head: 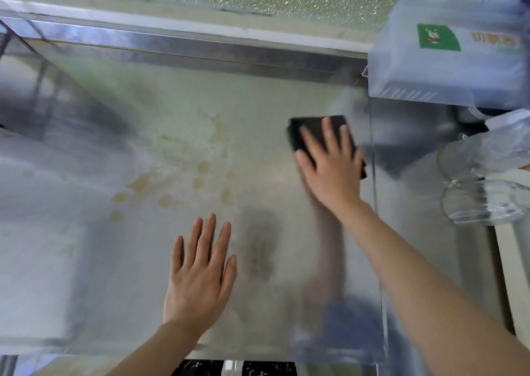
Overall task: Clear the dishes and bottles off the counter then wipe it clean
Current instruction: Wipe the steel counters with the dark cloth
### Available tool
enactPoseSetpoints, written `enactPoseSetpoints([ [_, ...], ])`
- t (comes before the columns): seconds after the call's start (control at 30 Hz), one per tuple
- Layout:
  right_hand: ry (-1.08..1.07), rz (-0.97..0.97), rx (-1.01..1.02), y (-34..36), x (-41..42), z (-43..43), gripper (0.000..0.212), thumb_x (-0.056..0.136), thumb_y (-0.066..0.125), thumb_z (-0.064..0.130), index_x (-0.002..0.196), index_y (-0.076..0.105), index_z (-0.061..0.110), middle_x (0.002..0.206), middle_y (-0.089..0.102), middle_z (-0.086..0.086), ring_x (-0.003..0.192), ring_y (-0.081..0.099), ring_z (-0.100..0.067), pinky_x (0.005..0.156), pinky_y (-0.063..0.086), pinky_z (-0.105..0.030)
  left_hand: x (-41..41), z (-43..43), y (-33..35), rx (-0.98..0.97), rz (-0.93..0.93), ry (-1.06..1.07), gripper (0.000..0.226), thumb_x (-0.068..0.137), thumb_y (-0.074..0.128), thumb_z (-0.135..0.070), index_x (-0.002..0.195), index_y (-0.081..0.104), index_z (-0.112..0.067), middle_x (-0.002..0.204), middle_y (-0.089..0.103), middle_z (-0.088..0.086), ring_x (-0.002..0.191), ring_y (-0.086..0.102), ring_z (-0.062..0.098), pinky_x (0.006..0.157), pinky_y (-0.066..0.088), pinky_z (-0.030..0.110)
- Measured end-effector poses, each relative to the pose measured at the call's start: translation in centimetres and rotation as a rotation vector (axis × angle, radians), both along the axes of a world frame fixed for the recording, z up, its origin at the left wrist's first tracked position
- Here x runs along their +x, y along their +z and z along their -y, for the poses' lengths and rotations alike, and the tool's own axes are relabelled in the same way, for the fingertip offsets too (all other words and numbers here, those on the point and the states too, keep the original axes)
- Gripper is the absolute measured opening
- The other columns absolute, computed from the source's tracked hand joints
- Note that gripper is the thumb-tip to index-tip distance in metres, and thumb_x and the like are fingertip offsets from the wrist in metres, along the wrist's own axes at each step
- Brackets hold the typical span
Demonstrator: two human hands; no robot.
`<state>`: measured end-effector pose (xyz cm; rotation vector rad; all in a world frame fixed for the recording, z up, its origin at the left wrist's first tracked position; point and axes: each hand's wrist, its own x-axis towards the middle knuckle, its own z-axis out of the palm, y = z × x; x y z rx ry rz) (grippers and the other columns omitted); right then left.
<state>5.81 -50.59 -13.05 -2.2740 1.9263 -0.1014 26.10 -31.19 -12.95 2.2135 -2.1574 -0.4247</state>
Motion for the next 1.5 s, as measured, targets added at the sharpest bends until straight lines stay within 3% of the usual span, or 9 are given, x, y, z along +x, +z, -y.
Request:
enactPoseSetpoints([
  [0.13, -0.303, 0.076, 0.044, 0.4, 2.1, 0.5, 0.050, 0.097, 0.030, 0.048, 0.146, 0.025, 0.037, 0.159, 0.011, -0.006, 0.144, 0.005, -0.037, 0.111, 0.006, -0.063, 0.0, 0.0, 0.1, 0.010, -0.014, 0.013, 0.055, 0.097, 0.012, -0.044, 0.146, 0.020, -0.021, 0.153, 0.021, 0.005, 0.144, -0.001, 0.018, 0.112, 0.002, 0.040],
  [0.37, 0.281, -0.034, 0.044, 0.7, 0.3, -10.3, 0.048, 0.093, 0.033, 0.051, 0.140, 0.036, 0.038, 0.152, 0.033, -0.003, 0.138, 0.031, -0.035, 0.103, 0.029, -0.061, -0.4, 0.3, 1.1, 0.021, -0.032, 0.049, 0.053, 0.094, 0.022, -0.040, 0.140, 0.035, -0.016, 0.147, 0.034, 0.012, 0.137, 0.021, 0.026, 0.109, 0.011, 0.045],
  [0.47, -0.040, -0.041, 0.070, 0.8, -5.0, -6.6, 0.053, 0.094, 0.024, 0.055, 0.143, 0.031, 0.038, 0.156, 0.024, -0.003, 0.142, 0.020, -0.035, 0.107, 0.022, -0.060, -2.0, 2.2, 2.1, -0.040, -0.082, 0.055, 0.050, 0.087, 0.033, -0.031, 0.128, 0.050, -0.009, 0.137, 0.046, 0.016, 0.129, 0.032, 0.028, 0.105, 0.019, 0.047],
  [0.6, -0.376, 0.043, 0.122, 1.1, -7.1, -5.5, 0.052, 0.097, 0.024, 0.051, 0.146, 0.023, 0.037, 0.158, 0.014, -0.005, 0.144, 0.007, -0.034, 0.112, 0.011, -0.060, -7.0, 7.5, 2.1, -0.062, -0.137, -0.158, 0.049, 0.087, 0.038, -0.032, 0.133, 0.046, -0.016, 0.145, 0.040, 0.010, 0.134, 0.026, 0.024, 0.108, 0.015, 0.040],
  [0.87, -0.094, 0.005, 0.084, 0.3, -10.3, -5.5, 0.052, 0.096, 0.021, 0.053, 0.143, 0.033, 0.035, 0.153, 0.029, -0.007, 0.141, 0.022, -0.038, 0.108, 0.023, -0.061, -11.3, 13.1, -0.6, -0.035, 0.029, -0.372, 0.054, 0.093, 0.027, -0.043, 0.143, 0.032, -0.023, 0.151, 0.029, 0.004, 0.138, 0.028, 0.026, 0.108, 0.013, 0.044],
  [1.07, -0.392, 0.136, 0.070, 0.4, -9.0, 6.4, 0.049, 0.099, 0.030, 0.043, 0.147, 0.023, 0.035, 0.159, 0.010, -0.003, 0.145, 0.002, -0.034, 0.113, 0.001, -0.056, -11.2, 13.0, -1.0, -0.044, 0.034, -0.373, 0.054, 0.095, 0.025, -0.045, 0.145, 0.026, -0.026, 0.154, 0.020, 0.002, 0.141, 0.014, 0.022, 0.111, 0.010, 0.045],
  [1.27, 0.049, 0.049, -0.002, 0.1, -8.5, 1.6, 0.048, 0.098, 0.031, 0.045, 0.145, 0.029, 0.034, 0.155, 0.024, -0.003, 0.143, 0.019, -0.034, 0.112, 0.014, -0.055, -11.2, 13.1, -0.7, -0.008, 0.038, -0.383, 0.054, 0.096, 0.019, -0.046, 0.145, 0.027, -0.025, 0.153, 0.021, 0.003, 0.142, 0.012, 0.022, 0.113, 0.009, 0.044],
  [1.43, -0.231, 0.096, 0.016, 0.1, -8.1, 1.8, 0.049, 0.097, 0.030, 0.045, 0.145, 0.031, 0.031, 0.155, 0.023, -0.004, 0.143, 0.015, -0.036, 0.113, 0.012, -0.057, -11.1, 13.1, -0.6, -0.017, 0.013, -0.374, 0.053, 0.095, 0.023, -0.045, 0.144, 0.029, -0.025, 0.153, 0.022, 0.002, 0.141, 0.014, 0.022, 0.111, 0.014, 0.046],
  [1.5, -0.160, 0.129, 0.028, 0.3, -5.3, 0.8, 0.048, 0.098, 0.032, 0.043, 0.144, 0.033, 0.031, 0.155, 0.025, -0.004, 0.143, 0.015, -0.036, 0.112, 0.011, -0.056, -11.2, 13.2, -0.3, -0.039, -0.024, -0.370, 0.051, 0.095, 0.026, -0.042, 0.142, 0.033, -0.023, 0.151, 0.027, 0.004, 0.140, 0.017, 0.022, 0.110, 0.016, 0.046],
])
